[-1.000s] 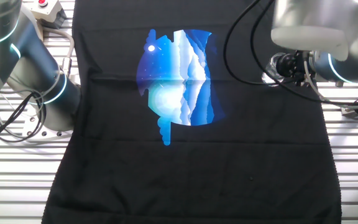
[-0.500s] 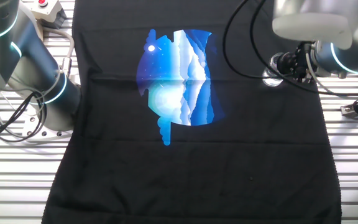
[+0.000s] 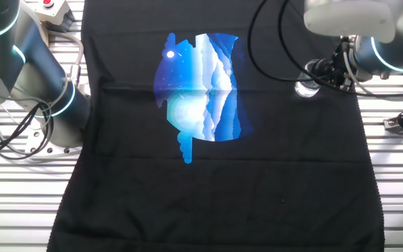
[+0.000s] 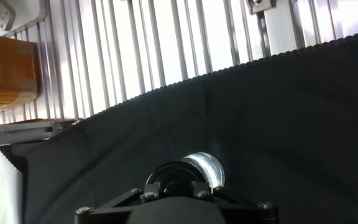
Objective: Screw the lid onto the jar
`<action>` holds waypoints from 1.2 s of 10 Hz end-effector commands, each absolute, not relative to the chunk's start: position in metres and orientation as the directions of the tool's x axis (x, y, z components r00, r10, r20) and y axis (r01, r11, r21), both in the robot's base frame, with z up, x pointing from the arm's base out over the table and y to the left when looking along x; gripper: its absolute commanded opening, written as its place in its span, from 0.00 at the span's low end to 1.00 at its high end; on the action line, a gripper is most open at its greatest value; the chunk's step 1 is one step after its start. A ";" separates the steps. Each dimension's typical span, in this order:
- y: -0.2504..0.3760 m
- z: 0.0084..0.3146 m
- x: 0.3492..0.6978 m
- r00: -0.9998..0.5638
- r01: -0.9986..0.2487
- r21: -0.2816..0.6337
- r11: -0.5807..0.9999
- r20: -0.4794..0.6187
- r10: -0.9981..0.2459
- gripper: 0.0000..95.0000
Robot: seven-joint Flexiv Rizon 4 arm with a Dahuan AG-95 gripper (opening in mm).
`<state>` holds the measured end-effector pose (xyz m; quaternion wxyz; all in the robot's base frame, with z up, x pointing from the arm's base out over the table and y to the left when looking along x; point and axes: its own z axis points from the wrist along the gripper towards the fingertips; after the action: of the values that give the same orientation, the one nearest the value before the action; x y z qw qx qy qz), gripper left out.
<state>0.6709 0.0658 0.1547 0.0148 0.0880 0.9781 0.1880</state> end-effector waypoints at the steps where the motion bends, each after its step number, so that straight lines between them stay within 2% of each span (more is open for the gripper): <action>1: 0.068 0.154 0.671 -0.983 0.172 0.351 0.920 -0.001 0.184 0.00; 12: 0.081 0.162 0.667 -0.979 0.188 0.227 0.956 -0.031 0.200 0.00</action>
<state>0.6665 0.0814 0.1629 0.0277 0.0979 0.9885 0.1116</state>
